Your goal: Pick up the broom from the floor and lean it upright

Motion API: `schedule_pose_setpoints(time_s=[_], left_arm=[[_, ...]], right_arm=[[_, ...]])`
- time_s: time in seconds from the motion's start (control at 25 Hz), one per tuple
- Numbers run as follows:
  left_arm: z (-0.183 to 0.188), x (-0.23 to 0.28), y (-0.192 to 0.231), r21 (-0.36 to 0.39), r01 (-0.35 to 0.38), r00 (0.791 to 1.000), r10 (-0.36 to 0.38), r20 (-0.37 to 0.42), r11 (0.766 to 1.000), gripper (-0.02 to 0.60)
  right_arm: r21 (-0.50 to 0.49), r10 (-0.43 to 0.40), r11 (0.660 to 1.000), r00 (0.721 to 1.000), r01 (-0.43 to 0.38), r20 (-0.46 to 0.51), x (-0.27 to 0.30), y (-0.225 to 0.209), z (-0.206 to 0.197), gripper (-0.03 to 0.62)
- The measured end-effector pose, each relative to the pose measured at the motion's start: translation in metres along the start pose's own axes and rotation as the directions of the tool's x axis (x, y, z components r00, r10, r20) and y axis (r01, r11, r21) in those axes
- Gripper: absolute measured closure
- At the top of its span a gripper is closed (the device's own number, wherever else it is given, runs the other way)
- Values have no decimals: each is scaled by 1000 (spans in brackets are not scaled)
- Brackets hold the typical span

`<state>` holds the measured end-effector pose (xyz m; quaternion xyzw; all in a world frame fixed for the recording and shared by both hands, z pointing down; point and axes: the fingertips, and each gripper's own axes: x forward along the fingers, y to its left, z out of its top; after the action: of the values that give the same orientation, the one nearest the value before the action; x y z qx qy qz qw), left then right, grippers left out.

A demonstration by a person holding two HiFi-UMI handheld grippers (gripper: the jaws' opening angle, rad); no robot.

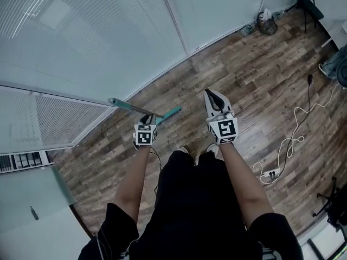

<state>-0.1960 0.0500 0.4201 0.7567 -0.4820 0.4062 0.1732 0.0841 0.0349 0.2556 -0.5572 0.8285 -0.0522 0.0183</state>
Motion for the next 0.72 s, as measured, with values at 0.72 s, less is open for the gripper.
schedule_pose_setpoints(time_s=[0.72], left_arm=[[33, 46, 8, 28, -15, 1000, 15, -10, 999, 492]], right_arm=[[-59, -33, 998, 998, 30, -45, 14, -47, -4, 574]])
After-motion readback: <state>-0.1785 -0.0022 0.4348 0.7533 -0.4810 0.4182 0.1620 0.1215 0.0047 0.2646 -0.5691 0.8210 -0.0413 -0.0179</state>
